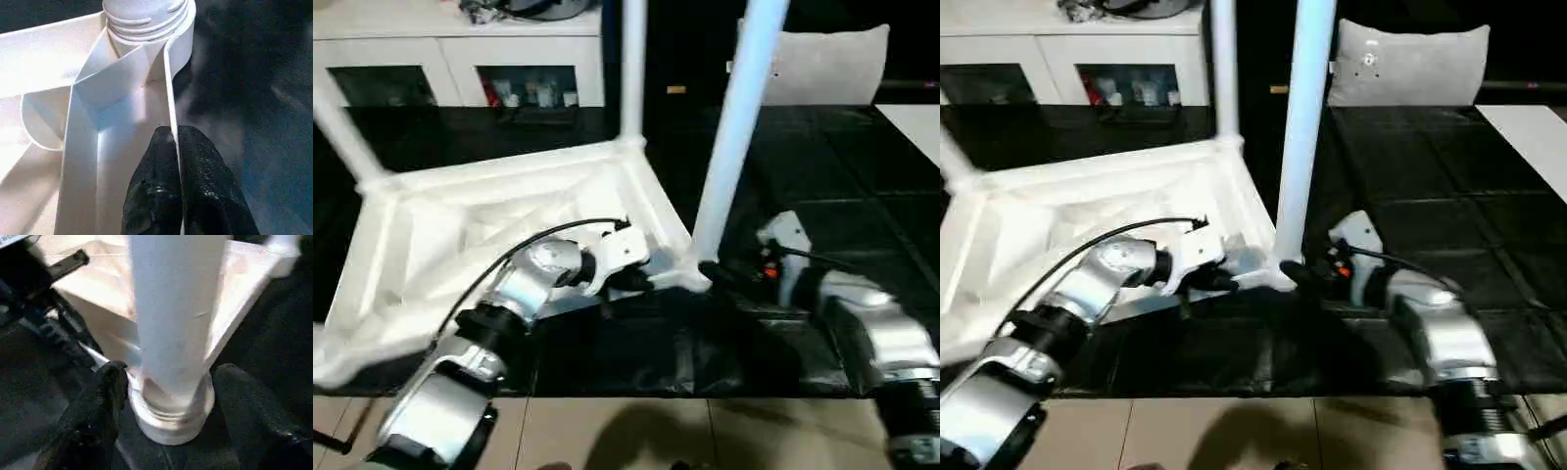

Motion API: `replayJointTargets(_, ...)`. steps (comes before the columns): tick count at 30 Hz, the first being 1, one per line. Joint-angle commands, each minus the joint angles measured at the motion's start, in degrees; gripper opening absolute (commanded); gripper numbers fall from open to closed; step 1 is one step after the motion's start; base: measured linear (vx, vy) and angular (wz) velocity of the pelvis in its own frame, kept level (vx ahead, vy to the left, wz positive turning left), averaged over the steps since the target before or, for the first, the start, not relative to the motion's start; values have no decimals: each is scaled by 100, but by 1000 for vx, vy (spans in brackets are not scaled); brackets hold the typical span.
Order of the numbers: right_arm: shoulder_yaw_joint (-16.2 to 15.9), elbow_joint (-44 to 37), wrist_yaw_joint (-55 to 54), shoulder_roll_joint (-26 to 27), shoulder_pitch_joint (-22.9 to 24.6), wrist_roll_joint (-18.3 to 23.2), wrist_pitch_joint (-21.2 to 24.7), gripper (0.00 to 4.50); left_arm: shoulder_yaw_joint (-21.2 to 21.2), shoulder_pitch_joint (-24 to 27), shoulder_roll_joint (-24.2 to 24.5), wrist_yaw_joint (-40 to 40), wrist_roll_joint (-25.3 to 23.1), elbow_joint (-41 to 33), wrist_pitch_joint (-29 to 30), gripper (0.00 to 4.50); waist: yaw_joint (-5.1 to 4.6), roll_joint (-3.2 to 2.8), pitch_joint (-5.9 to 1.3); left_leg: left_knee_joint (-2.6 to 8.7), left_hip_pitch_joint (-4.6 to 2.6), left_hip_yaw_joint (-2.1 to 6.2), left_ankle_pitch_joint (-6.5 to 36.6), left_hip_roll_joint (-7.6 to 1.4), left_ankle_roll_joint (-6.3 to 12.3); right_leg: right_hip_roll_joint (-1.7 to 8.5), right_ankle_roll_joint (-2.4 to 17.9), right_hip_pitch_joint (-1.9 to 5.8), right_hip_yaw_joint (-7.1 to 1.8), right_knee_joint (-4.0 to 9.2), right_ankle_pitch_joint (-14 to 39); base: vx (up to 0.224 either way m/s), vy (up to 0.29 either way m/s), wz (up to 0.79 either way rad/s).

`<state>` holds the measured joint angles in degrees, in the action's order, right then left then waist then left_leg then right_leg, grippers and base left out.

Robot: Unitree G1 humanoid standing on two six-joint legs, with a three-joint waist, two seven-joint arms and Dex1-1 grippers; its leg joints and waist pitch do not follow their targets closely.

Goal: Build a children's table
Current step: Rotate leg to tighten

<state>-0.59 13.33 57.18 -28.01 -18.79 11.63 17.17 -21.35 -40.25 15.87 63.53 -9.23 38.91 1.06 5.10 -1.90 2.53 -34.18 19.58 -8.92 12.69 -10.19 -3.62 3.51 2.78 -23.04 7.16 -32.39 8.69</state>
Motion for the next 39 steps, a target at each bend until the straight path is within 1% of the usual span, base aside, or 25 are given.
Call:
replayJointTargets(1, -168, -100, 576, -274, 16, 51, -178, 310, -251, 118, 184, 505, -20, -172, -557, 0, 26, 86, -391, 326, 42, 32, 308, -280, 789, 532, 600, 408, -329, 394, 1848, 0, 0, 0)
replayJointTargets(2, -168, -100, 576, -274, 16, 51, -178, 310, -251, 118, 184, 505, -20, -172, -557, 0, 28, 86, -387, 329, 52, 34, 312, -284, 788, 531, 589, 413, -328, 389, 1858, 0, 0, 0)
replayJointTargets(3, -189, -88, 777, -363, 9, 115, -206, 310, -281, 159, 247, 707, 40, -223, -709, 0, 32, 81, -389, 328, 54, 33, 297, -286, 788, 526, 584, 406, -325, 383, 1833, 0, 0, 0)
replayJointTargets(5, -248, -84, 1165, -491, -13, 267, -214, 310, -378, 235, 384, 1091, 123, -365, -802, 0, 50, 71, -403, 327, 51, 37, 275, -307, 805, 537, 619, 408, -330, 364, 1748, 0, 0, 0)
replayJointTargets(6, -263, -94, 1289, -520, -22, 342, -146, 295, -427, 255, 439, 1202, 133, -401, -865, 0, 57, 67, -398, 326, 52, 36, 260, -319, 827, 532, 656, 394, -334, 357, 1692, 0, 0, 0)
replayJointTargets(7, -275, -112, 1397, -538, -29, 411, -87, 295, -469, 272, 485, 1291, 136, -430, -912, 0, 65, 71, -398, 323, 49, 35, 269, -324, 830, 530, 693, 387, -333, 351, 1664, 0, 0, 0)
replayJointTargets(8, -300, -136, 1560, -559, -41, 498, -37, 276, -510, 302, 538, 1458, 170, -454, -1055, 0, 81, 65, -398, 324, 43, 34, 280, -323, 827, 534, 695, 386, -332, 356, 1685, 0, 0, 0)
replayJointTargets(9, -337, -165, 1671, -574, -40, 541, 0, 273, -542, 315, 567, 1534, 168, -457, -1135, 0, 99, 66, -399, 324, 46, 32, 304, -319, 818, 538, 691, 392, -332, 357, 1725, 0, 0, 0)
replayJointTargets(11, -377, -175, 1779, -585, -40, 564, 17, 251, -578, 321, 594, 1619, 172, -443, -1231, 0, 116, 69, -392, 328, 44, 28, 312, -316, 781, 530, 652, 387, -328, 371, 1803, 0, 0, 0)
replayJointTargets(12, -399, -168, 1829, -584, -46, 576, 16, 240, -591, 328, 608, 1685, 193, -446, -1279, 0, 131, 61, -391, 331, 32, 27, 333, -319, 738, 532, 627, 377, -330, 378, 1871, 0, 0, 0)
replayJointTargets(15, -498, -251, 2021, -563, -27, 681, 73, 228, -600, 345, 613, 1784, 242, -518, -1314, 0, 140, 74, -394, 332, 42, 28, 359, -313, 673, 536, 602, 389, -330, 374, 1911, 0, 0, 0)
replayJointTargets(17, -555, -304, 2103, -553, -16, 733, 106, 196, -609, 346, 608, 1821, 258, -563, -1308, 0, 140, 78, -394, 330, 44, 27, 363, -307, 667, 529, 563, 390, -328, 377, 1948, 0, 0, 0)
replayJointTargets(18, -581, -310, 2125, -538, -18, 733, 104, 196, -615, 343, 604, 1849, 276, -583, -1311, 0, 146, 74, -392, 332, 42, 28, 350, -305, 661, 529, 542, 387, -329, 378, 1969, 0, 0, 0)
replayJointTargets(21, -627, -292, 2155, -495, -26, 712, 49, 172, -626, 343, 595, 1891, 306, -614, -1321, 0, 144, 77, -391, 330, 47, 23, 352, -293, 629, 521, 508, 384, -322, 390, 2043, 0, 0, 0)
replayJointTargets(22, -662, -256, 2177, -468, -41, 692, 16, 157, -631, 337, 585, 1917, 321, -611, -1342, 0, 140, 77, -392, 331, 43, 25, 357, -291, 623, 519, 487, 384, -322, 393, 2060, 0, 0, 0)
replayJointTargets(27, -759, -206, 2098, -393, -85, 575, -172, 157, -632, 326, 564, 1935, 314, -567, -1388, 0, 130, 82, -388, 331, 45, 23, 371, -279, 603, 509, 422, 379, -316, 408, 2150, 0, 0, 0)
replayJointTargets(30, -758, -176, 2015, -363, -100, 547, -154, 157, -627, 332, 563, 1934, 310, -566, -1389, 0, 127, 79, -388, 331, 47, 23, 378, -278, 599, 510, 412, 381, -315, 407, 2166, 0, 0, 0)
replayJointTargets(31, -756, -162, 2025, -348, -113, 591, -33, 157, -628, 335, 566, 1932, 311, -566, -1388, 0, 125, 77, -388, 333, 44, 25, 378, -279, 601, 506, 412, 379, -312, 411, 2170, 0, 0, 0)
replayJointTargets(32, -734, -163, 2008, -294, -139, 661, 120, 174, -628, 339, 569, 1928, 310, -566, -1382, 0, 123, 81, -385, 331, 46, 23, 387, -273, 598, 505, 396, 381, -310, 415, 2192, 0, 0, 0)
replayJointTargets(34, -747, -159, 2012, -268, -154, 687, 182, 196, -625, 342, 569, 1927, 307, -562, -1380, 0, 121, 83, -386, 331, 43, 21, 394, -271, 590, 505, 378, 379, -308, 422, 2255, 0, 0, 0)
replayJointTargets(36, -773, -158, 2042, -276, -151, 674, 156, 205, -623, 344, 567, 1923, 306, -563, -1377, 0, 124, 81, -390, 329, 43, 21, 369, -272, 581, 506, 375, 376, -310, 416, 2228, 0, 0, 0)
replayJointTargets(37, -789, -120, 2013, -263, -157, 625, 79, 227, -621, 347, 565, 1922, 308, -567, -1371, 0, 126, 80, -393, 329, 41, 21, 361, -273, 582, 505, 381, 376, -312, 414, 2205, 0, 0, 0)
replayJointTargets(38, -798, -92, 1989, -252, -161, 589, 23, 227, -621, 350, 565, 1923, 309, -568, -1368, 0, 124, 81, -391, 329, 44, 21, 362, -276, 585, 507, 391, 375, -312, 411, 2184, 0, 0, 0)
replayJointTargets(39, -831, -45, 1931, -230, -161, 472, -178, 227, -620, 356, 564, 1924, 310, -567, -1365, 0, 122, 81, -394, 328, 45, 22, 362, -276, 574, 510, 397, 371, -310, 405, 2173, 0, 0, 0)
